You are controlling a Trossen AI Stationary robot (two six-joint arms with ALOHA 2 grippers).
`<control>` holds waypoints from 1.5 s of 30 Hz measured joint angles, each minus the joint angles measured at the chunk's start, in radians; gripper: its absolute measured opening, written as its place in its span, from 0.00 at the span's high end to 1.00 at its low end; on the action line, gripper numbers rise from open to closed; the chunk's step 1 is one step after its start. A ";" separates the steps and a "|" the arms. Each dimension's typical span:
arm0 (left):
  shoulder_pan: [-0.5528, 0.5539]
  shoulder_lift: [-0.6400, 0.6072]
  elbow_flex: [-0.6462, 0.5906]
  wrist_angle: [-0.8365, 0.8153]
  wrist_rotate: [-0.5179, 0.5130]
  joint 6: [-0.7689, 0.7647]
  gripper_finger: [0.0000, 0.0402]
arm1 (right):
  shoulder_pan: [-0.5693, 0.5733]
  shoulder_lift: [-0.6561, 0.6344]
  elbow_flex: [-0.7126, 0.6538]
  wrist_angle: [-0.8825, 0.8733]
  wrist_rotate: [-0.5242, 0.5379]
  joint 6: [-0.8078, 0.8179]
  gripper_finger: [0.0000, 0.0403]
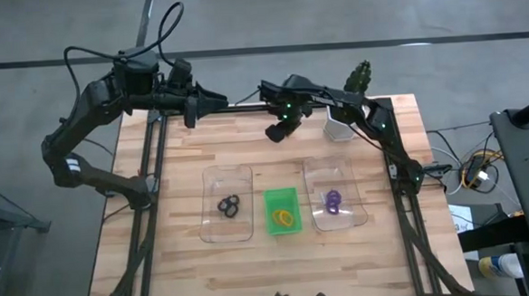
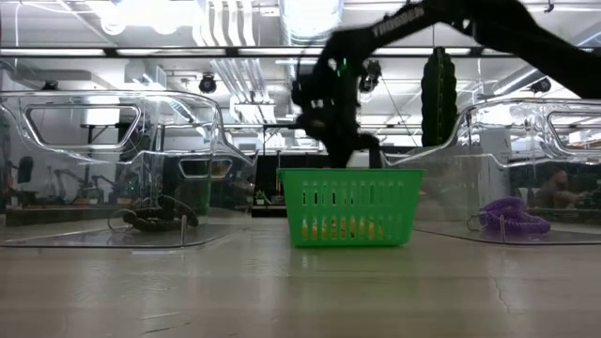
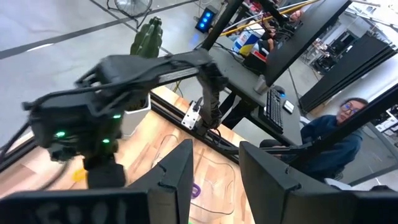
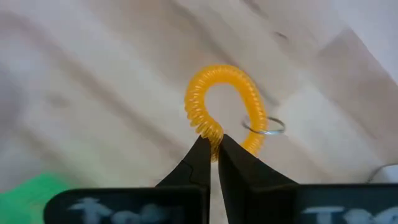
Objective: Sort spring keychains
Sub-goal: Put the yellow spring keychain into the green bin
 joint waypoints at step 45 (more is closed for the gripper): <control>0.002 0.010 -0.004 -0.046 -0.011 0.080 0.70 | 0.625 -0.258 -0.298 0.244 0.004 0.619 0.98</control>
